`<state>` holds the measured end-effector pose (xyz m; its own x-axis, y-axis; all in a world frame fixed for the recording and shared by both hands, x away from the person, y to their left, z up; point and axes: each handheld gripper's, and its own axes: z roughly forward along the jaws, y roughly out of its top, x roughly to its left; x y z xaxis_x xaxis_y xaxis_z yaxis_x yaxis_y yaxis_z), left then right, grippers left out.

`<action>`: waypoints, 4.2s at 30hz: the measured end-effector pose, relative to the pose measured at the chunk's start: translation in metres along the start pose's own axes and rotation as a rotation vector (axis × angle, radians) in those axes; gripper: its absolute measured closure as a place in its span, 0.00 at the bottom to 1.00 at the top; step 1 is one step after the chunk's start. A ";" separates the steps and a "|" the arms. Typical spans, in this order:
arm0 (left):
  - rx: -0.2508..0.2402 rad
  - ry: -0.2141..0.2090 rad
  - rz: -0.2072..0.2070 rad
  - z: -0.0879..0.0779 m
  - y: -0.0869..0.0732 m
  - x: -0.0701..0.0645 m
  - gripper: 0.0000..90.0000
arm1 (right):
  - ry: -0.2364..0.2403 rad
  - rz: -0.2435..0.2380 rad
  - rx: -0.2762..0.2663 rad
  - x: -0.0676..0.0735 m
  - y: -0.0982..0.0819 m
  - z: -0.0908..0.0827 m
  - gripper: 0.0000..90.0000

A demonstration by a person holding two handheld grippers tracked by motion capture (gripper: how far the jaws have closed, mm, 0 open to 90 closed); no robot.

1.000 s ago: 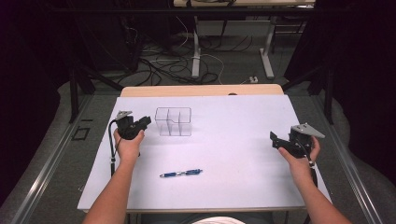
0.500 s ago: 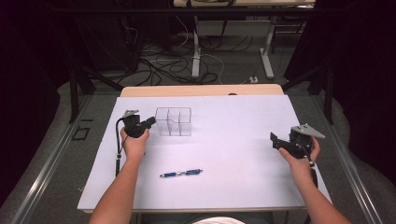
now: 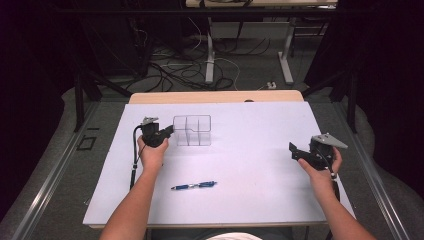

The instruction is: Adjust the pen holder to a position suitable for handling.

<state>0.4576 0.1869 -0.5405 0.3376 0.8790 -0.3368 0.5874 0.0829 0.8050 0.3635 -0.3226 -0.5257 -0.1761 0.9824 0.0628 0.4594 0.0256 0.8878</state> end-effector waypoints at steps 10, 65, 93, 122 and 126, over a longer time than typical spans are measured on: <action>0.033 -0.020 0.052 0.016 0.000 -0.031 1.00 | 0.002 -0.007 0.010 -0.001 -0.001 0.000 0.19; -0.036 -0.098 0.148 -0.015 0.012 -0.063 0.56 | 0.012 -0.011 0.000 0.000 0.000 -0.006 0.20; 0.076 -0.268 0.443 -0.072 -0.026 -0.058 0.28 | 0.031 -0.011 -0.008 0.002 -0.001 -0.008 0.20; 0.302 -0.400 0.678 -0.067 -0.068 -0.063 0.34 | 0.060 -0.026 0.025 0.010 -0.003 -0.006 0.19; 0.323 -0.417 0.690 -0.065 -0.072 -0.064 0.39 | 0.060 -0.031 0.024 0.009 -0.004 -0.005 0.20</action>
<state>0.3458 0.1554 -0.5453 0.9005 0.4341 -0.0268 0.3106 -0.5986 0.7384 0.3557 -0.3145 -0.5263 -0.2418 0.9683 0.0628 0.4732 0.0611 0.8789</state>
